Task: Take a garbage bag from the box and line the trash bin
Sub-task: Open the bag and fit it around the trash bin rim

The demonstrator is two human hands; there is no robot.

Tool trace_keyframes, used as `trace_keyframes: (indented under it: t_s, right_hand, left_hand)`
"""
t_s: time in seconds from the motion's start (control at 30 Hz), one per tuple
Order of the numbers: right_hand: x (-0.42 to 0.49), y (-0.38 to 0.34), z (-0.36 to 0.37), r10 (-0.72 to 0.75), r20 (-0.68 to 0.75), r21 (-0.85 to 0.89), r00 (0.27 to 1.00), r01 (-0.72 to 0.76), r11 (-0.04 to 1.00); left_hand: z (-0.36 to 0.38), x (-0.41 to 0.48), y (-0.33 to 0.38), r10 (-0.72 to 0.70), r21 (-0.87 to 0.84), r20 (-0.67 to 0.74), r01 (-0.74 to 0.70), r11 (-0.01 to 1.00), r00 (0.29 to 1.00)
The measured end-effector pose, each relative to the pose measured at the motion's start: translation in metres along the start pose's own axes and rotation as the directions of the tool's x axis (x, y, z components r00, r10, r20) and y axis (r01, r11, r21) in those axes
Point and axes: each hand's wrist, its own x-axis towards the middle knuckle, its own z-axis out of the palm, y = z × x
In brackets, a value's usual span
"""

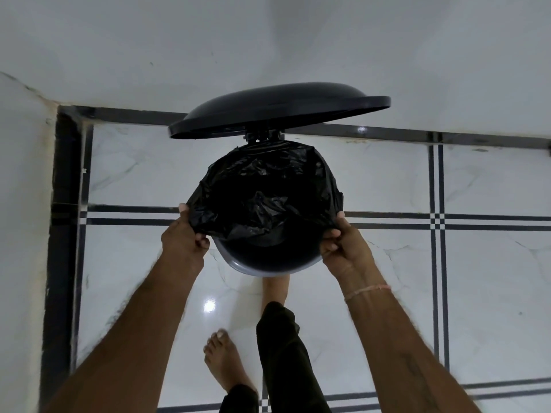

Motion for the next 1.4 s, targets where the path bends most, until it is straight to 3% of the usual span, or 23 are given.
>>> trace_keyframes:
  t_s: [0.23,0.43,0.63,0.83,1.07,1.13,1.23,1.3,1.4]
  right_hand:
    - [-0.020,0.011,-0.003,-0.023,0.082,-0.043,0.996,0.027,0.999]
    - [-0.014,0.026,0.004,-0.021,0.032,0.045,0.999,0.019,0.999]
    - [-0.017,0.032,0.004,-0.016,0.100,0.076,0.995,0.009,0.997]
    - [-0.018,0.027,0.006,0.010,0.113,0.192,0.994,-0.032,0.981]
    - [-0.025,0.035,-0.010,0.000,0.101,-0.001,0.995,0.001,1.000]
    - [-0.030,0.036,-0.014,-0.038,0.016,-0.164,0.999,0.040,0.986]
    - [-0.034,0.039,-0.018,-0.215,-0.150,-0.446,0.965,0.128,0.886]
    - [-0.038,0.037,-0.019,-0.201,-0.179,-0.367,0.963,0.124,0.922]
    - [-0.043,0.037,-0.022,-0.058,-0.057,-0.089,0.997,0.052,0.995]
  left_hand:
    - [-0.020,-0.011,-0.016,0.037,0.003,0.224,-0.038,0.999,0.974]
    - [-0.028,-0.011,-0.025,-0.067,0.038,0.198,0.061,0.997,0.978]
    - [-0.028,-0.006,-0.026,-0.109,-0.047,0.178,0.119,0.992,0.978]
    - [-0.030,0.005,-0.023,-0.159,-0.001,0.154,0.161,0.987,0.975]
    - [-0.034,0.005,-0.028,-0.156,-0.009,0.171,0.160,0.987,0.973]
    - [-0.036,0.005,-0.030,-0.153,-0.002,0.184,0.156,0.988,0.971]
    - [-0.039,0.003,-0.032,-0.159,-0.009,0.196,0.164,0.986,0.968]
    - [-0.040,0.001,-0.034,-0.161,-0.018,0.207,0.169,0.986,0.965]
    - [-0.041,-0.001,-0.036,-0.183,-0.067,0.220,0.202,0.977,0.958]
